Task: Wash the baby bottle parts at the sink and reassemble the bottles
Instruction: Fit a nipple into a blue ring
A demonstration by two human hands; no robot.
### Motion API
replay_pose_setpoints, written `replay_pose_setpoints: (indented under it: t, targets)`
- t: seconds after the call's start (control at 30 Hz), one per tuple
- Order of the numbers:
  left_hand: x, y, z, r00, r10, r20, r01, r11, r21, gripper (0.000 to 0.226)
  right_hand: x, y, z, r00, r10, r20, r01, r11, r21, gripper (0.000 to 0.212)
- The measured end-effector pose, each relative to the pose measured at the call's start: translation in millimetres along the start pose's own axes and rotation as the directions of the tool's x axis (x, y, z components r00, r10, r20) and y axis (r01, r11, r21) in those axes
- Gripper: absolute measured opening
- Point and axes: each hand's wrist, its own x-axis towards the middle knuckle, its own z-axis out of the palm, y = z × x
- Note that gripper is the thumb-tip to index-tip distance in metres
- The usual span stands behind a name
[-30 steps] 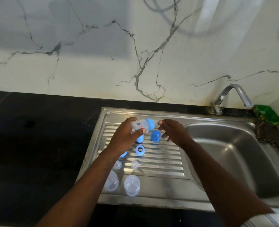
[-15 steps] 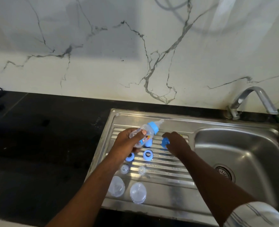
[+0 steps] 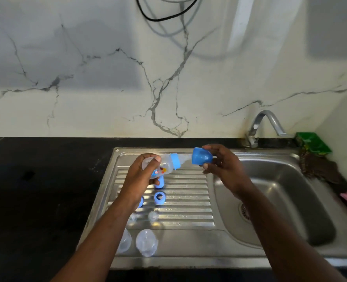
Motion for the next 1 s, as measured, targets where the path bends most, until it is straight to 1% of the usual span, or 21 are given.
replay_pose_setpoints:
  t: [0.07,0.13,0.3,0.37,0.47,0.67,0.77,0.83,0.93,1.0]
  targets:
    - [-4.7,4.8,10.6,1.000,0.026,-0.001,-0.026,1.000,0.011,0.023,-10.0,-6.0,-10.4,1.000,-0.021,-0.017,0.021,1.000,-0.009,0.047]
    - [-3.3,6.8,15.6,0.999,0.037,0.009,-0.037,0.999,0.024,0.021,-13.3,-8.9,-13.8,1.000,-0.026,0.006,0.026,0.999,-0.025,0.049]
    - [-11.9,11.2,39.4,0.993,0.065,0.094,-0.071,0.996,0.058,0.025,-27.9,-23.7,-22.8,0.998,-0.048,0.033,0.050,0.997,-0.063,0.051]
    - [-15.2,12.3,47.5,0.990,0.071,0.118,-0.079,0.995,0.061,0.021,-31.4,-27.9,-23.5,0.997,-0.054,0.050,0.058,0.995,-0.085,0.052]
    - [-17.1,13.9,55.2,0.990,0.066,0.124,-0.074,0.995,0.060,0.019,-33.7,-29.6,-24.2,0.994,-0.071,0.081,0.081,0.988,-0.128,0.052]
    - [-20.9,20.0,65.4,0.991,0.042,0.127,-0.049,0.997,0.053,0.023,-34.8,-30.8,-28.7,0.991,-0.079,0.104,0.090,0.990,-0.107,0.053]
    - [-22.5,20.8,66.2,0.985,0.043,0.169,-0.052,0.997,0.049,0.021,-34.2,-31.7,-32.3,0.991,-0.074,0.116,0.087,0.990,-0.112,0.054]
    - [-23.9,20.5,66.0,0.979,0.056,0.195,-0.064,0.997,0.034,0.025,-33.5,-33.6,-33.1,0.990,-0.070,0.125,0.083,0.991,-0.109,0.054]
    - [-25.0,19.2,66.7,0.978,0.068,0.200,-0.069,0.998,0.001,0.043,-33.3,-33.8,-32.7,0.990,-0.071,0.123,0.084,0.991,-0.105,0.054]
    - [-23.2,19.3,67.2,0.976,0.073,0.205,-0.073,0.997,-0.010,0.047,-33.1,-35.4,-32.4,0.991,-0.072,0.114,0.081,0.994,-0.077,0.052]
